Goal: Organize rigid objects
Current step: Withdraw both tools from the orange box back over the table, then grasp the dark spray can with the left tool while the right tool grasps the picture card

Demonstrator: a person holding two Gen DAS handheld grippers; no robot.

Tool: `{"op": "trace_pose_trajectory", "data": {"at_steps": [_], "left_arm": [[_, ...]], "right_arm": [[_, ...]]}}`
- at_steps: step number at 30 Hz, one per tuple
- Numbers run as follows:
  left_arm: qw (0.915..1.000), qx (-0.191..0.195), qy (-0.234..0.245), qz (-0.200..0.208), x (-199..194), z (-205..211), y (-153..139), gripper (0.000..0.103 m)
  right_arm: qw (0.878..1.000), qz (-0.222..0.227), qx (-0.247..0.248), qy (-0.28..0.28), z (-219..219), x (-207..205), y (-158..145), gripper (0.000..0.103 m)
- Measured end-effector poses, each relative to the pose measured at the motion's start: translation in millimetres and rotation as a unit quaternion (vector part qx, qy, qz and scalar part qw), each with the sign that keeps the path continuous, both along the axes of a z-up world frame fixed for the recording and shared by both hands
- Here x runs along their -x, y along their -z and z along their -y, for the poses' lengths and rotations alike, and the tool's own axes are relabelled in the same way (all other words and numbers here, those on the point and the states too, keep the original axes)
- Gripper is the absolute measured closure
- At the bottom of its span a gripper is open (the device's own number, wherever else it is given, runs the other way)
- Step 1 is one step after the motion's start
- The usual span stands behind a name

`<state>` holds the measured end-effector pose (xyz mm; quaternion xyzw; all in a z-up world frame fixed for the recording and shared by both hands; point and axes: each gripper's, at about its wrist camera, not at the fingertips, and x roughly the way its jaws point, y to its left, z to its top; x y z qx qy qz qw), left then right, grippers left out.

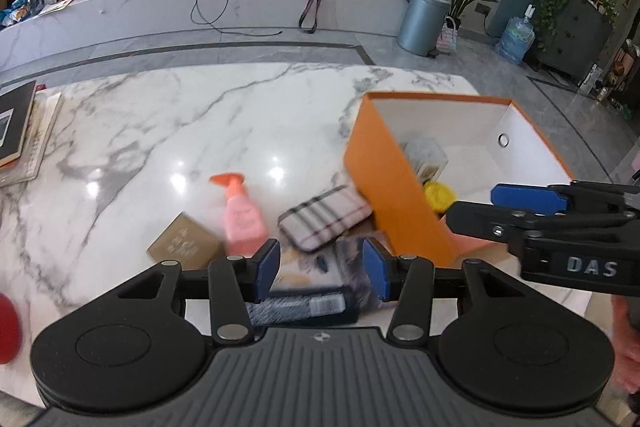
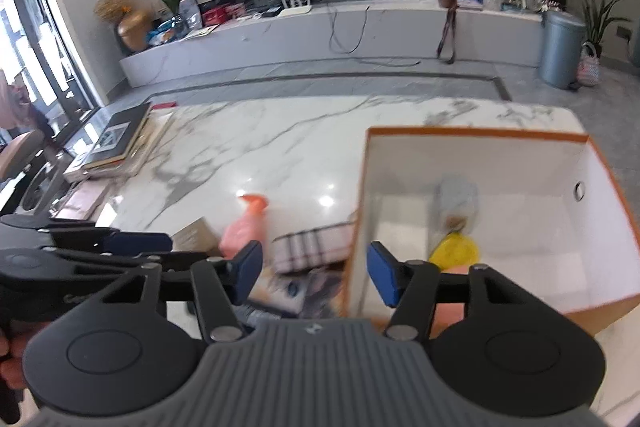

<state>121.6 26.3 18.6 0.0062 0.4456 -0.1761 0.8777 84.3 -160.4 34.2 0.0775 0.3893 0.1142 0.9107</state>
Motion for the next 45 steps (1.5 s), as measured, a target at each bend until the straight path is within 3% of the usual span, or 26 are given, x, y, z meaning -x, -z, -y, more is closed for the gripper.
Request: {"op": "trace_pose_trajectory", "data": {"at_steps": [6, 12, 16, 21, 27, 32, 38, 42, 45], "left_arm": [[0.9998, -0.014, -0.001, -0.018, 12, -14, 18, 0.047], [0.9985, -0.027, 0.031, -0.036, 11, -14, 41, 0.046], [0.9946, -0.058, 0.072, -0.047, 7, -4, 58, 0.046], [0.9820, -0.103, 0.153, -0.041, 3, 8, 70, 0.045], [0.9585, -0.164, 0.230, -0.036, -3, 23, 85, 0.045], [0.9404, -0.192, 0.276, -0.049, -5, 31, 99, 0.042], [0.9364, -0.201, 0.285, -0.043, -10, 35, 104, 0.041], [0.9274, -0.217, 0.300, -0.052, -12, 40, 110, 0.042], [0.9328, -0.212, 0.285, -0.060, -16, 39, 113, 0.045]], "right_arm": [[0.999, -0.030, 0.003, -0.027, -22, 10, 19, 0.051], [0.996, -0.076, 0.014, -0.038, -35, 7, 50, 0.061], [0.993, -0.096, 0.038, -0.050, -40, 4, 68, 0.066], [0.991, -0.118, 0.058, -0.034, -38, 1, 87, 0.066], [0.988, -0.144, 0.060, -0.008, -29, -7, 106, 0.063], [0.986, -0.151, 0.065, -0.003, -27, -11, 114, 0.058], [0.985, -0.163, 0.064, 0.009, -22, -15, 125, 0.057], [0.985, -0.161, 0.059, 0.021, -17, -16, 127, 0.047], [0.985, -0.162, 0.050, 0.028, -13, -18, 127, 0.046]]}}
